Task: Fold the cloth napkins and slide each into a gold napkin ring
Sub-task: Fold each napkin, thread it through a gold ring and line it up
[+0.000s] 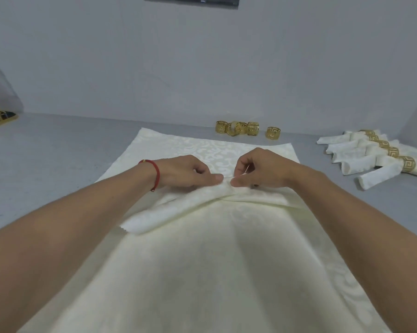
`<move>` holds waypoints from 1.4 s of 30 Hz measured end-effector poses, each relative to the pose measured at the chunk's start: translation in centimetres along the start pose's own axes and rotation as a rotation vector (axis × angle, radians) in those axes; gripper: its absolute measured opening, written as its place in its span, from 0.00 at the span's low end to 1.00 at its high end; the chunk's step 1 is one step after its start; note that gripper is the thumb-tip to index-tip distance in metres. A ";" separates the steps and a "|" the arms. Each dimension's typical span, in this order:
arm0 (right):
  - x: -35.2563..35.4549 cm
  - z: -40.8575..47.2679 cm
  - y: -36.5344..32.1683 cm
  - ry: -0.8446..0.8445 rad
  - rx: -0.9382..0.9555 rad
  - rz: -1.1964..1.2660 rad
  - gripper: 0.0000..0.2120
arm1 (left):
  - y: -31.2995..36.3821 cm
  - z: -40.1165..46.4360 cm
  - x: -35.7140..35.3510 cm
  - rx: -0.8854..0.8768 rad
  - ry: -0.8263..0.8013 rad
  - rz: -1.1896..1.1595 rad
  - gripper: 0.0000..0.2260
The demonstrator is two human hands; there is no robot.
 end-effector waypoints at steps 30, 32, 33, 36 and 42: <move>-2.6 -3.1 -1.7 0.417 0.293 -0.492 0.14 | 4.5 -0.8 -1.1 -0.113 0.562 0.329 0.03; -2.6 -2.9 -1.5 0.423 0.310 -0.511 0.07 | 4.1 -0.6 -1.3 -0.076 0.605 0.321 0.02; -2.8 -2.6 -1.3 0.427 0.305 -0.529 0.06 | 4.1 -0.5 -1.7 -0.065 0.616 0.344 0.05; -3.1 -1.6 -1.2 0.398 0.274 -0.589 0.08 | 4.2 -0.1 -2.5 -0.056 0.611 0.408 0.17; -1.3 -0.1 -1.4 0.291 0.209 -0.482 0.07 | 5.8 1.0 -2.1 -0.046 0.452 0.519 0.03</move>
Point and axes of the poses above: each hand's wrist, its own z-axis towards the middle knuckle, its own x-axis out of the back of the hand, y = z × x, the point moved 7 cm from there along z, towards the middle knuckle, and after that the axes turned 7 degrees about -y, right-handed, at the moved point
